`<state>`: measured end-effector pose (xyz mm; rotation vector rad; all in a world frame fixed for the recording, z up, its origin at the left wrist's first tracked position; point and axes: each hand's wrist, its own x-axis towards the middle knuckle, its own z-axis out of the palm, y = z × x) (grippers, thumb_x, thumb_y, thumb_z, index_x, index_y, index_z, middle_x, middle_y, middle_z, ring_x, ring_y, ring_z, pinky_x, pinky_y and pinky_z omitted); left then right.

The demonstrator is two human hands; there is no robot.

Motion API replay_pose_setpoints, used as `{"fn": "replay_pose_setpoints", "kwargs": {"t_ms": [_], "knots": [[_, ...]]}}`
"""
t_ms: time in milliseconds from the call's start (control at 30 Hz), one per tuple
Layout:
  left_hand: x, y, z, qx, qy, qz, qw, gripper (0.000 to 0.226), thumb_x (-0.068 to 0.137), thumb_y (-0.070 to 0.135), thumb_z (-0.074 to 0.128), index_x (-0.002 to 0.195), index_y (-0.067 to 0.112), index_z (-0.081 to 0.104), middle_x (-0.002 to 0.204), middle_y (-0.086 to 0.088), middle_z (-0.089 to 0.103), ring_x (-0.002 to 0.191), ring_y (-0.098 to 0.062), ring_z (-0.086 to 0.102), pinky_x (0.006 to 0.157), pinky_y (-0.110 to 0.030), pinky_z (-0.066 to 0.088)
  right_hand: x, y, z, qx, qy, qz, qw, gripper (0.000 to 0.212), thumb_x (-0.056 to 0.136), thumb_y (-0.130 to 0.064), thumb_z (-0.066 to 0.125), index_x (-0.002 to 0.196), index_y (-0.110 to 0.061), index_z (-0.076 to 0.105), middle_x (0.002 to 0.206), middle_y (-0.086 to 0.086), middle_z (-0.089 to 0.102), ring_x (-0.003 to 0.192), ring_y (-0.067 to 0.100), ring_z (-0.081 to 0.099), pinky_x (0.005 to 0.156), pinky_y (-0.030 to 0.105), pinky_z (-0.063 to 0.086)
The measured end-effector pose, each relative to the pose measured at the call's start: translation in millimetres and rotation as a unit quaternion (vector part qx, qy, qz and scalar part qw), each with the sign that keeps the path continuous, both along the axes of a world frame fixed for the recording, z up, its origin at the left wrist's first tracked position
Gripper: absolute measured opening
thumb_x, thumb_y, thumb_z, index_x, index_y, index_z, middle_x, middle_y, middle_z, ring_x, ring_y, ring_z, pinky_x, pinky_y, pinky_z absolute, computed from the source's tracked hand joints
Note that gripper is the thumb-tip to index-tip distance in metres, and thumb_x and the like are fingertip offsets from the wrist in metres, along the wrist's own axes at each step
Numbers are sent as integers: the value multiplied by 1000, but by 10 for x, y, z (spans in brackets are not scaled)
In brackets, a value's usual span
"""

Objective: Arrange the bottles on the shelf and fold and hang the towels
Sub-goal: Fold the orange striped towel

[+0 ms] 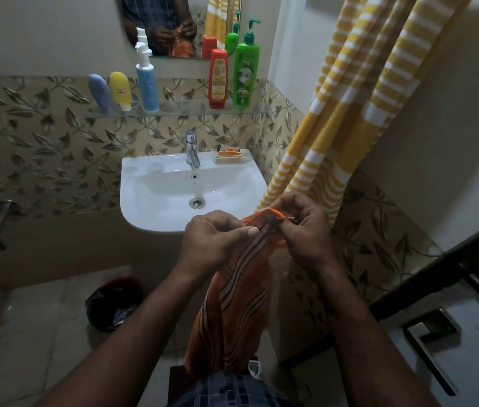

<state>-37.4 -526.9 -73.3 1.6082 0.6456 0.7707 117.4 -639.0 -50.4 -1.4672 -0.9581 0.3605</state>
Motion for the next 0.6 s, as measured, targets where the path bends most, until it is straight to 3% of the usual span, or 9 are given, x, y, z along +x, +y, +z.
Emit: {"fn": "replay_pose_setpoints", "kwargs": {"t_ms": [167, 300, 400, 467, 600], "knots": [[4, -3, 21, -24, 3, 33, 999, 28, 68, 42, 93, 71, 18, 79, 74, -8, 77, 71, -32, 76, 67, -59, 63, -24, 36, 25, 5, 34, -16, 999, 23, 84, 4, 81, 82, -16, 69, 78, -4, 73, 74, 12, 70, 64, 30, 59], [20, -14, 75, -42, -6, 63, 997, 19, 76, 29, 93, 71, 17, 80, 72, -9, 77, 72, -38, 75, 68, -60, 62, -42, 54, 27, 25, 84, 3, 996, 19, 84, 8, 79, 83, -7, 67, 97, 10, 80, 96, 25, 78, 79, 41, 65], [9, -17, 116, -44, -5, 56, 997, 17, 78, 25, 92, 72, 16, 79, 73, -9, 77, 74, -39, 76, 72, -62, 62, -41, 63, 10, 22, 107, 15, 994, 17, 85, 10, 76, 85, -2, 65, 102, 13, 80, 102, 29, 77, 80, 40, 64], [0, -17, 126, -43, -5, 51, 998, 17, 78, 25, 92, 73, 15, 79, 75, -10, 77, 75, -37, 76, 72, -62, 62, -44, 74, 3, 16, 116, 11, 993, 19, 85, 11, 75, 83, -5, 65, 99, 12, 80, 99, 27, 78, 76, 33, 62], [3, 5, 106, -35, 1, 47, 998, 20, 75, 27, 94, 72, 17, 78, 76, -8, 77, 77, -33, 76, 73, -60, 63, -68, 95, -10, -12, 112, -21, 993, 22, 82, 10, 79, 80, -7, 65, 76, 4, 77, 72, 14, 74, 61, 24, 57]]}}
